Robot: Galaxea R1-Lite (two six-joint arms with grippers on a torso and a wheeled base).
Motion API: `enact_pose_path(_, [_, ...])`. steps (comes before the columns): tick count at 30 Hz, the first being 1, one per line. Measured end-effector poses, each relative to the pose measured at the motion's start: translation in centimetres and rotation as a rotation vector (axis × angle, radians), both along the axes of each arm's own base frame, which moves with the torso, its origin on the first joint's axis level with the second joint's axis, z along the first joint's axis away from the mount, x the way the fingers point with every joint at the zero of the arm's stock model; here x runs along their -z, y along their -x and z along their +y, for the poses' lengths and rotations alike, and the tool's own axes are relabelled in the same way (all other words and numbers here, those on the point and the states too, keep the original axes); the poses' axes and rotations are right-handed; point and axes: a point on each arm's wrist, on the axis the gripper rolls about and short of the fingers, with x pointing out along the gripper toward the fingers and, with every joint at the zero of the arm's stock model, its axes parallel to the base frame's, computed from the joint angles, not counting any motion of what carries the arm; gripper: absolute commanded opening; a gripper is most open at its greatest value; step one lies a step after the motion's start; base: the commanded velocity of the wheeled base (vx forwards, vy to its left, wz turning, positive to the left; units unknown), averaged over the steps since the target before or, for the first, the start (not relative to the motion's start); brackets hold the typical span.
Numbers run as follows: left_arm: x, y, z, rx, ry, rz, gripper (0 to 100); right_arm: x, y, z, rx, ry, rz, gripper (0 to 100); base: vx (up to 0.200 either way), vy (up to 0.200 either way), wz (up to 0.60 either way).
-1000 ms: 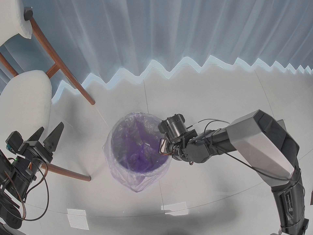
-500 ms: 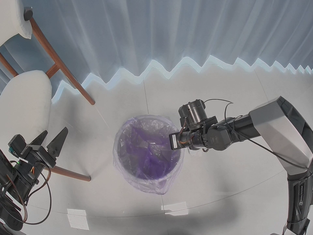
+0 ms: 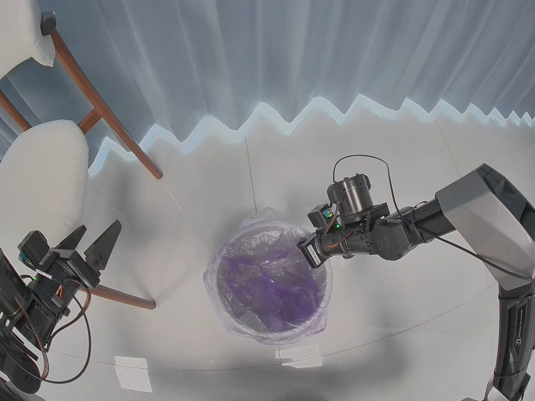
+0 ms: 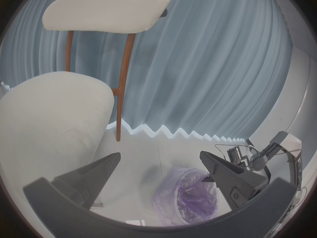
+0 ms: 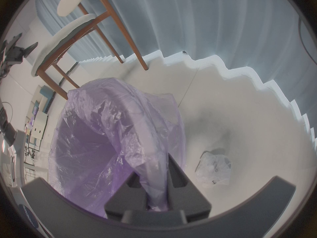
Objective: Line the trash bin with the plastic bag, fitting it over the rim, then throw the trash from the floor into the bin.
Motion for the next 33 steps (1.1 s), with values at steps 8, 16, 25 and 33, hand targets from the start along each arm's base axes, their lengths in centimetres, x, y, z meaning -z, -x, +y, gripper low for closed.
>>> enact_pose_path(8, [0.1,-0.1,-0.2,0.032,0.022,0.013,100,1.0,-0.3,-0.7,-0.031,0.042,-0.004,0,0.0,0.0,0.0])
enact_pose_path(16, [0.2,-0.1,-0.2,0.045,0.016,0.014,100,2.1,-0.5,-0.8,-0.029,0.049,0.021,100,0.0,0.0,0.0])
enact_pose_path(25, [0.2,-0.1,-0.2,0.048,0.021,0.016,100,2.7,-0.8,-0.7,0.03,-0.015,0.031,100,0.0,0.0,0.0])
enact_pose_path(33, [0.3,0.1,-1.4,0.165,0.077,0.044,100,1.6,-0.4,-1.1,0.067,-0.054,0.034,100,0.0,0.0,0.0])
